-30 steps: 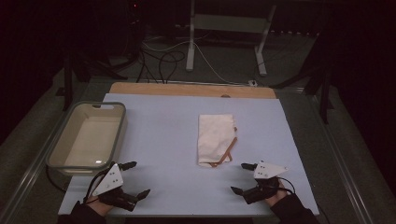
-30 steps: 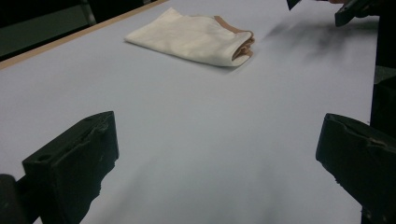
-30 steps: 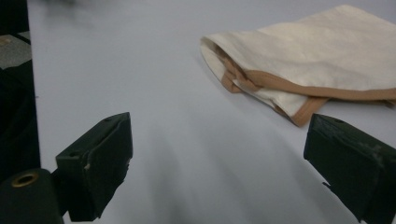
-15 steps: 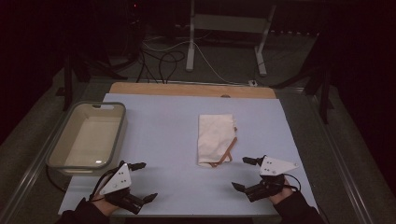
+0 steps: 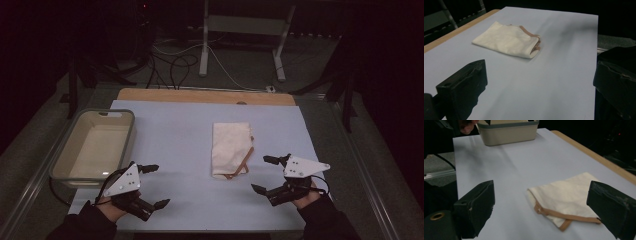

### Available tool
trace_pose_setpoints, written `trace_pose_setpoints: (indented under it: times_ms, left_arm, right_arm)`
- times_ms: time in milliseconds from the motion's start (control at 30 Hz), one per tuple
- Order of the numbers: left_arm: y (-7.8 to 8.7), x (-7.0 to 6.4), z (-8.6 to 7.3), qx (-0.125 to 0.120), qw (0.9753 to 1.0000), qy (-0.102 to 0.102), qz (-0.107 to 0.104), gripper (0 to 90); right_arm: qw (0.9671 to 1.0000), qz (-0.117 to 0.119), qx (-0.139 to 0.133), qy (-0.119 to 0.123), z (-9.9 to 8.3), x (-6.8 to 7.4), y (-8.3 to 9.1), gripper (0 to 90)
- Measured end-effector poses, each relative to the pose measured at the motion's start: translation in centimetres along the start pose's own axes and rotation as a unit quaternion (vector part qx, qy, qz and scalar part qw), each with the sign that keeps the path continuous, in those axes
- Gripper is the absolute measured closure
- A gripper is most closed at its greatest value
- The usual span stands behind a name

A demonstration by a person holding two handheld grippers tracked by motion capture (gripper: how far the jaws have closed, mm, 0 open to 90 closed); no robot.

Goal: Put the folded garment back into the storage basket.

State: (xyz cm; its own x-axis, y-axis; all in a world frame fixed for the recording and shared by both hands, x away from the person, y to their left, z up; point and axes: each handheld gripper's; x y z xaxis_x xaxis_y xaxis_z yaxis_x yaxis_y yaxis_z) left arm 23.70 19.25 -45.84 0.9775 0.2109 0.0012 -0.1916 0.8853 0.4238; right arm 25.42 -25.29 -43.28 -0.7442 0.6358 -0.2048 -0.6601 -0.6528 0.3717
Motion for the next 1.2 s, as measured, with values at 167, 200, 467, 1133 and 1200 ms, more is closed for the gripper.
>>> trace_pose_setpoints:
  times_ms: [167, 200, 467, 1133, 1200]
  left_arm:
    - [0.0, 0.7, 1.1, -0.004, 1.0, 0.002, -0.007, 0.5]
    - [-0.1, 0.8, 1.3, -0.003, 1.0, 0.003, -0.008, 0.5]
    - [-0.6, 1.8, 2.5, 0.003, 0.9997, 0.0, -0.022, 0.6]
    - [-2.9, 4.9, 5.6, 0.006, 0.9992, 0.013, -0.036, 0.6]
    - [-3.3, 5.1, 5.9, 0.007, 0.9991, 0.013, -0.04, 0.6]
  right_arm:
    - [1.0, -0.004, -0.004, 0.008, 1.1, -0.8, -0.2, 8.1]
    - [1.0, -0.005, -0.004, 0.006, 1.3, -0.9, -0.2, 8.1]
    - [0.9999, -0.007, -0.008, 0.004, 2.3, -1.8, -0.9, 8.1]
    - [0.9998, -0.021, -0.002, -0.005, 3.1, -4.0, -3.9, 8.1]
    - [0.9997, -0.024, -0.003, -0.008, 3.1, -4.2, -4.2, 8.1]
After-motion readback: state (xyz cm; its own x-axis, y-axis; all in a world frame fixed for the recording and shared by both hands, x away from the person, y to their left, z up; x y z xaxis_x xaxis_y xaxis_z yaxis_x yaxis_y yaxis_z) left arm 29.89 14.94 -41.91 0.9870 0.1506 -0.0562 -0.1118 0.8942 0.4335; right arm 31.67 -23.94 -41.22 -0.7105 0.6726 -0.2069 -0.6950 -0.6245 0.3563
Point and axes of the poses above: each handheld gripper's, and its own axes: y roughly backward along the jaws, z roughly out of its top, x roughly to its left, and after that the axes turned 13 degrees about -z, right-handed
